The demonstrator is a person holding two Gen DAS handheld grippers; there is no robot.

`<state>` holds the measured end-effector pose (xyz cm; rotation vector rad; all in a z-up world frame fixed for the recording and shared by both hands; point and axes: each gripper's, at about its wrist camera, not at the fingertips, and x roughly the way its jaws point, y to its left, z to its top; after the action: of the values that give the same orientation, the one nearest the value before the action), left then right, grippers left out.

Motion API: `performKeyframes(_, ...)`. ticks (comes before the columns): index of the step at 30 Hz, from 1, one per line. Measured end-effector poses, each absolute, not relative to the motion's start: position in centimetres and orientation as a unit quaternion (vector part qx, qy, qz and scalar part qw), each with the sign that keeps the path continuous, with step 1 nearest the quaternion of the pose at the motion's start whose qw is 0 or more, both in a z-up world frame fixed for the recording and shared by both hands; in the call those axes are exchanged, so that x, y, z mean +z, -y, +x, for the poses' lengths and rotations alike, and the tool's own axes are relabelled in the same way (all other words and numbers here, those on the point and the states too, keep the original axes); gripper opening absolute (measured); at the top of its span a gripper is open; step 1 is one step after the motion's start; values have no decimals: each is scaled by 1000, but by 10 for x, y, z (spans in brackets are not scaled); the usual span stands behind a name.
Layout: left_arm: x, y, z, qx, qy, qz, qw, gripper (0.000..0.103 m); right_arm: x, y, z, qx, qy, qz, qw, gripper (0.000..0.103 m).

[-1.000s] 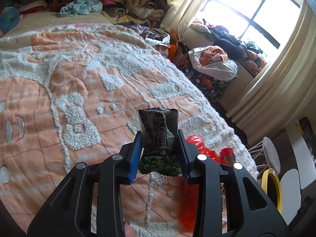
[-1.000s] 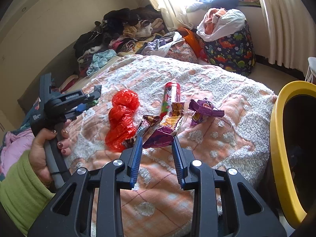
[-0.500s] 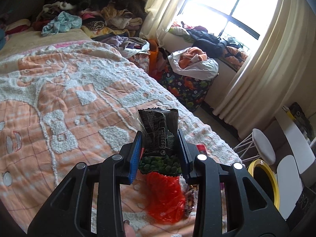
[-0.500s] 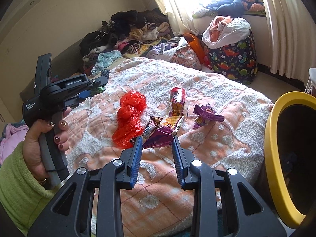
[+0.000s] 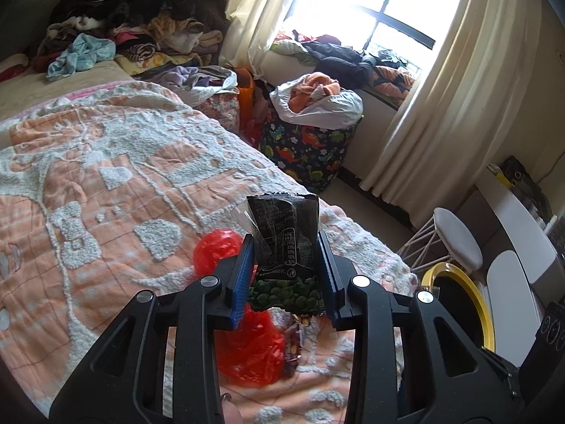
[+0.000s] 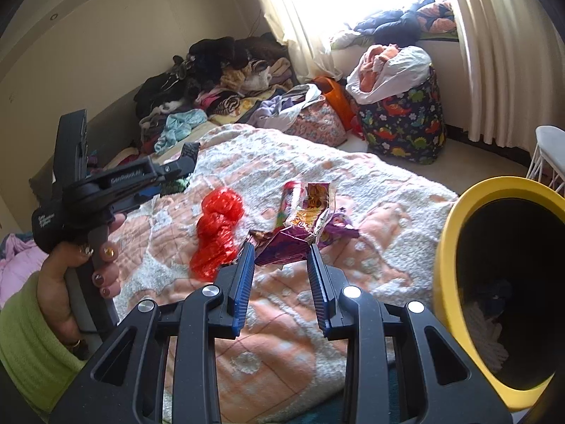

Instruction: Collect trash

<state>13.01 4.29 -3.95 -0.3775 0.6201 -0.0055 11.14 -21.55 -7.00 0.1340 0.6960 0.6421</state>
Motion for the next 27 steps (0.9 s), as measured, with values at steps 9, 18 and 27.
performKeyframes(9,-35,-8,130,-35,-307,-159,938,27,-63,241,114,286,-324,78,898,29)
performKeyframes(18,-32,18,130,-59,-310,-140,938,27,-59,260,115,269,-315,89,906,29)
performKeyframes(27,-30,35,128,-76,-312,-128,938,27,-58,275,117,251,-309,98,912,29)
